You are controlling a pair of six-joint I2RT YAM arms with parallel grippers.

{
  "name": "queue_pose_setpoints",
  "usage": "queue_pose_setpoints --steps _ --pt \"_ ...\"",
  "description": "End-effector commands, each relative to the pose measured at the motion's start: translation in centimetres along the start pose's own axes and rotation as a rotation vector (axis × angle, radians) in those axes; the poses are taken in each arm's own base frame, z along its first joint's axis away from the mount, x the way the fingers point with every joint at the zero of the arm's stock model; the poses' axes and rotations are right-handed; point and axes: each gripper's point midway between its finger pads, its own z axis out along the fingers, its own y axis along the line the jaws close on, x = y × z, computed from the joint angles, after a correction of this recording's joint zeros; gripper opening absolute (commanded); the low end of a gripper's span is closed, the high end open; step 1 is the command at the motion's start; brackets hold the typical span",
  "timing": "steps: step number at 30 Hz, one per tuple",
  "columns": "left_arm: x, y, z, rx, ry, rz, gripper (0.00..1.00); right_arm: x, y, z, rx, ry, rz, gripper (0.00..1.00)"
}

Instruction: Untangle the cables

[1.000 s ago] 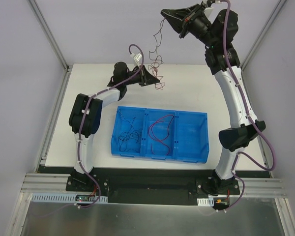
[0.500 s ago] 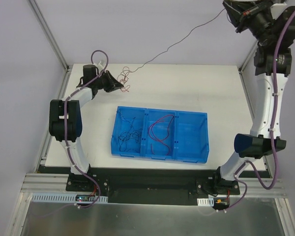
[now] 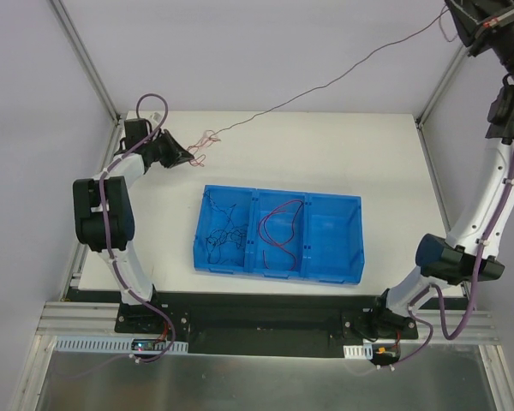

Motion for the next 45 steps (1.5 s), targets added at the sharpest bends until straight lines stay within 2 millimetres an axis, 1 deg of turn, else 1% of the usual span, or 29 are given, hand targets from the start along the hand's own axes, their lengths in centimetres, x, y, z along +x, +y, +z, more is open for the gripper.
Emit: queue_pose_setpoints --steps 1,3,5,9,11,15,17,21,24,26,29,31,33,38,45 --pt "-0.5 1.7 -0.9 -0.071 -0.003 0.030 0.00 0.5 5.2 -2.6 -0.122 0.051 -0.079 0.01" --pt "-0.5 2.8 -1.0 -0.099 0.007 0.013 0.00 -0.1 5.9 -3.5 -0.129 0.040 -0.105 0.00" --pt "-0.5 3.7 -1.3 -0.114 0.014 -0.006 0.00 -0.3 5.8 -4.1 -0.120 0.034 -0.119 0.01" --pt "-0.9 4.7 -1.9 -0.147 0.000 -0.002 0.00 0.1 6.1 -5.1 -0.117 0.051 -0.160 0.00" --pt "-1.3 5.2 -2.2 -0.158 -0.006 -0.001 0.00 -0.1 6.2 -5.6 -0.110 0.056 -0.175 0.00" --pt "-2.1 7.3 -3.1 -0.200 0.000 -0.006 0.00 -1.5 6.6 -7.4 -0.086 0.022 -0.236 0.00" --pt "-2.5 8.4 -3.5 -0.213 -0.008 -0.026 0.00 -2.4 6.2 -8.1 -0.062 0.003 -0.247 0.01" --pt "-2.9 9.4 -3.9 -0.224 -0.011 -0.053 0.00 -2.2 6.0 -8.5 -0.052 0.009 -0.251 0.00" --pt "-2.9 9.1 -3.9 -0.208 -0.005 -0.074 0.00 -2.0 6.0 -8.6 -0.047 0.020 -0.254 0.00" --pt "-2.7 8.2 -3.8 -0.172 0.007 -0.105 0.00 -1.5 6.1 -8.8 -0.047 0.031 -0.269 0.00" --pt "-2.1 6.8 -3.6 -0.119 0.033 -0.129 0.00 0.1 7.3 -9.4 -0.079 0.077 -0.360 0.01" --pt "-1.9 6.1 -3.6 -0.104 0.039 -0.129 0.00 1.5 7.7 -9.9 -0.088 0.127 -0.408 0.01" --pt "-1.5 5.6 -3.5 -0.089 0.054 -0.131 0.00 2.6 7.9 -10.3 -0.089 0.173 -0.412 0.00" --pt "-1.1 5.2 -3.5 -0.067 0.069 -0.147 0.00 4.3 10.4 -10.9 -0.156 0.173 -0.480 0.00" --pt "-1.3 3.9 -4.4 -0.047 0.055 -0.129 0.00 6.7 12.0 -12.1 -0.168 0.178 -0.500 0.00"
